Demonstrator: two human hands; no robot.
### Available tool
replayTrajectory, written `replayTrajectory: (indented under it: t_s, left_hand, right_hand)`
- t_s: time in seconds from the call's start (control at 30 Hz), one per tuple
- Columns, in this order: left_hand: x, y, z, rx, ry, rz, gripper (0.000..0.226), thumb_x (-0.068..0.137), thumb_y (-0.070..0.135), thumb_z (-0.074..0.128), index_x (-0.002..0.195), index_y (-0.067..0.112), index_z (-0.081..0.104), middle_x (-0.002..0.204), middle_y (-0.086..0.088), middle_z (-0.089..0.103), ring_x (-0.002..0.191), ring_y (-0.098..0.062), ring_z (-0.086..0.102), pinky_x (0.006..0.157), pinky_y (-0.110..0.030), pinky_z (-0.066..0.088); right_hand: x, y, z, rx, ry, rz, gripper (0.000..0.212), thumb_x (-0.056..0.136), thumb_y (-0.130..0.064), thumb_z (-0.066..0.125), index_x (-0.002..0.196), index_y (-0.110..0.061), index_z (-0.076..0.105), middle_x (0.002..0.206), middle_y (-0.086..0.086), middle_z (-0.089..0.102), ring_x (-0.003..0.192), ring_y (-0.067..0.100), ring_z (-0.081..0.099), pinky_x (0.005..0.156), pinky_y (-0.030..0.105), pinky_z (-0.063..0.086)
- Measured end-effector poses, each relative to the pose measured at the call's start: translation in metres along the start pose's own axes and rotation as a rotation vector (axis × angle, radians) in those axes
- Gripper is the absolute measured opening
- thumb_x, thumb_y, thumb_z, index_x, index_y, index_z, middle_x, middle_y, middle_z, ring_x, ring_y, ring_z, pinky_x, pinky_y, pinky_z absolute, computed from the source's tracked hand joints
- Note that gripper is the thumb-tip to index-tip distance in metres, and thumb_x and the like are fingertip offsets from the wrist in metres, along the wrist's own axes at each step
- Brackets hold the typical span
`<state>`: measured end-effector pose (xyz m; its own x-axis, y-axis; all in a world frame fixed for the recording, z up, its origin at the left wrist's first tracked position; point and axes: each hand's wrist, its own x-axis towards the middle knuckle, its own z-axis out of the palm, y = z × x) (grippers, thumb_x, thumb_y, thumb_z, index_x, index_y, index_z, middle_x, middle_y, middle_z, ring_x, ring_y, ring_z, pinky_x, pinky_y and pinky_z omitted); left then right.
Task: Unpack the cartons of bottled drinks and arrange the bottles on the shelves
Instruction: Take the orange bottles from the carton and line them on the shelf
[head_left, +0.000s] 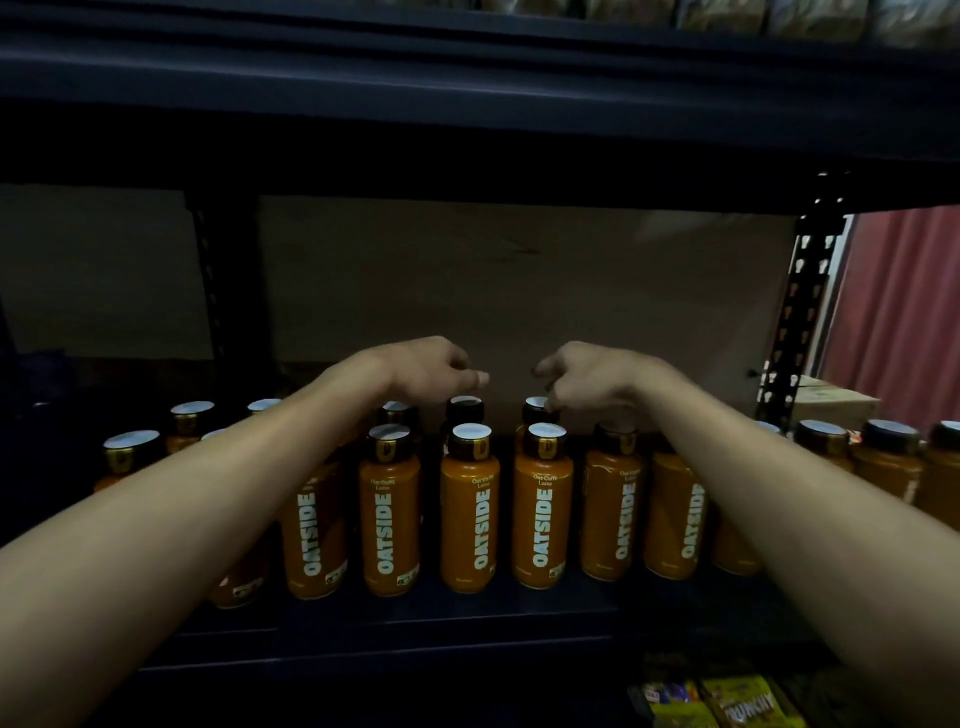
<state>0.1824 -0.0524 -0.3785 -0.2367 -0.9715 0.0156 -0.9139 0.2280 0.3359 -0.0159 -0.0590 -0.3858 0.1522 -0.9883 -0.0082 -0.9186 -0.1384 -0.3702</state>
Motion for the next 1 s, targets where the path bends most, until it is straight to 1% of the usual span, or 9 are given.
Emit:
replayTrajectory:
  t_s: [0.07, 0.13, 0.33, 0.43, 0.53, 0.63, 0.73, 0.87, 1.0]
  left_hand:
    - [-0.001, 0.001, -0.002, -0.007, 0.001, 0.031, 0.041, 0.103, 0.039, 0.045, 0.139, 0.021, 0.051, 0.133, -0.002, 0.055, 0.115, -0.017, 0.053, 0.090, -0.031, 0.041]
    - [0.000, 0.000, -0.004, -0.003, -0.015, 0.037, 0.037, 0.104, 0.031, 0.046, 0.139, 0.021, 0.051, 0.129, -0.001, 0.055, 0.108, -0.013, 0.052, 0.086, -0.030, 0.040]
    - [0.002, -0.007, -0.007, -0.017, 0.001, 0.054, 0.039, 0.102, 0.018, 0.049, 0.141, 0.022, 0.051, 0.139, 0.000, 0.053, 0.124, -0.016, 0.052, 0.090, -0.026, 0.039]
    - [0.002, -0.010, -0.010, -0.024, 0.049, 0.062, 0.038, 0.102, 0.018, 0.050, 0.139, 0.022, 0.053, 0.138, -0.001, 0.055, 0.122, -0.015, 0.053, 0.089, -0.025, 0.040]
    - [0.003, -0.013, -0.011, -0.018, 0.047, 0.060, 0.038, 0.101, 0.017, 0.051, 0.139, 0.021, 0.052, 0.138, 0.000, 0.055, 0.119, -0.014, 0.053, 0.088, -0.024, 0.038]
    - [0.003, -0.014, -0.009, 0.000, -0.001, 0.077, 0.039, 0.098, 0.018, 0.056, 0.137, 0.022, 0.052, 0.135, 0.000, 0.056, 0.119, -0.014, 0.054, 0.091, -0.027, 0.043]
    - [0.005, -0.014, -0.005, 0.042, -0.041, 0.102, 0.045, 0.096, 0.016, 0.061, 0.139, 0.022, 0.050, 0.136, 0.001, 0.055, 0.125, -0.015, 0.052, 0.098, -0.028, 0.045]
    - [0.006, -0.010, -0.001, 0.111, -0.093, 0.149, 0.047, 0.094, 0.014, 0.063, 0.139, 0.024, 0.051, 0.138, 0.003, 0.056, 0.128, -0.014, 0.052, 0.103, -0.031, 0.045]
    - [0.006, -0.011, 0.001, 0.162, -0.040, 0.164, 0.040, 0.093, 0.017, 0.064, 0.131, 0.028, 0.058, 0.131, 0.005, 0.059, 0.121, -0.014, 0.055, 0.096, -0.030, 0.048]
  right_hand:
    - [0.001, 0.001, 0.001, 0.010, -0.024, -0.054, 0.065, 0.093, -0.002, 0.056, 0.150, -0.030, 0.046, 0.152, 0.004, 0.048, 0.132, 0.024, 0.053, 0.099, 0.036, 0.052]
    - [0.003, 0.002, 0.004, -0.045, -0.028, -0.087, 0.058, 0.093, -0.001, 0.056, 0.142, -0.032, 0.055, 0.147, 0.001, 0.053, 0.126, 0.022, 0.056, 0.087, 0.031, 0.054]
    - [0.005, -0.001, 0.012, -0.029, 0.090, -0.102, 0.026, 0.096, -0.026, 0.067, 0.122, -0.027, 0.067, 0.126, -0.002, 0.064, 0.113, 0.017, 0.059, 0.090, 0.034, 0.053]
    - [0.003, -0.002, 0.015, -0.017, 0.101, -0.110, 0.024, 0.095, -0.035, 0.068, 0.116, -0.024, 0.070, 0.118, -0.002, 0.066, 0.106, 0.015, 0.060, 0.082, 0.031, 0.052]
    - [0.002, 0.000, 0.010, 0.025, 0.086, -0.118, 0.023, 0.098, -0.033, 0.063, 0.119, -0.024, 0.069, 0.119, -0.002, 0.066, 0.107, 0.014, 0.062, 0.088, 0.034, 0.053]
    - [0.003, 0.005, 0.002, 0.023, 0.107, -0.118, 0.030, 0.101, -0.017, 0.057, 0.130, -0.021, 0.065, 0.131, 0.000, 0.064, 0.114, 0.016, 0.062, 0.101, 0.039, 0.051]
    - [0.006, 0.007, 0.001, 0.006, 0.056, -0.115, 0.036, 0.098, -0.006, 0.057, 0.127, -0.024, 0.067, 0.135, -0.001, 0.063, 0.121, 0.019, 0.059, 0.103, 0.041, 0.051]
    - [0.005, 0.004, 0.007, 0.017, -0.018, -0.127, 0.036, 0.097, -0.010, 0.061, 0.129, -0.026, 0.066, 0.133, -0.004, 0.061, 0.120, 0.017, 0.057, 0.100, 0.039, 0.051]
    - [0.005, 0.002, 0.012, -0.002, 0.017, -0.150, 0.030, 0.097, -0.017, 0.063, 0.126, -0.025, 0.068, 0.126, -0.004, 0.064, 0.113, 0.015, 0.059, 0.098, 0.039, 0.053]
